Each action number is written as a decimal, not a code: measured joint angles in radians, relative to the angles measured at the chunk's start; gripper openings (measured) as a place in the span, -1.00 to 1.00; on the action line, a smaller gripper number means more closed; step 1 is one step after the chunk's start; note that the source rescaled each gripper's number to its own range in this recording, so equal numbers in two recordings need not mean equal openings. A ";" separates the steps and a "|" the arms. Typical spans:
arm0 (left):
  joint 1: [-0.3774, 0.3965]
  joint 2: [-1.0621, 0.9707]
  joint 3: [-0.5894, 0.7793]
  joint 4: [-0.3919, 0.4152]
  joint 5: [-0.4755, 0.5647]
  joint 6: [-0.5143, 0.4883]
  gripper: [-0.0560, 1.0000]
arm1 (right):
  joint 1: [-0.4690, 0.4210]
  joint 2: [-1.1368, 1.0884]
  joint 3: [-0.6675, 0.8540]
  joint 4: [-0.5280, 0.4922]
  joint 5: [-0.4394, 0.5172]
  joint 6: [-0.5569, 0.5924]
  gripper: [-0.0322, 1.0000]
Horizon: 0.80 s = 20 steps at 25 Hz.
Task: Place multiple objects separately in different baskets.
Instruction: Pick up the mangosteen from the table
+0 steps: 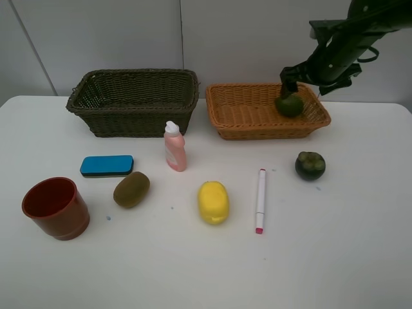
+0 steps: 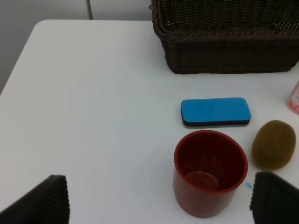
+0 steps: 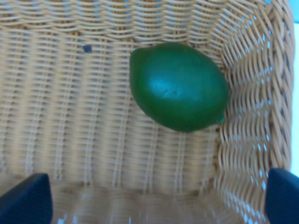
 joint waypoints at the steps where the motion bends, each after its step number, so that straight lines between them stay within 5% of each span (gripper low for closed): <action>1: 0.000 0.000 0.000 0.000 0.000 0.000 1.00 | 0.000 -0.013 0.000 0.000 0.027 0.000 1.00; 15: 0.000 0.000 0.000 0.000 0.000 0.000 1.00 | 0.000 -0.168 0.000 0.000 0.441 0.000 1.00; 20: 0.000 0.000 0.000 0.000 0.000 0.000 1.00 | 0.011 -0.168 0.044 0.008 0.469 0.000 1.00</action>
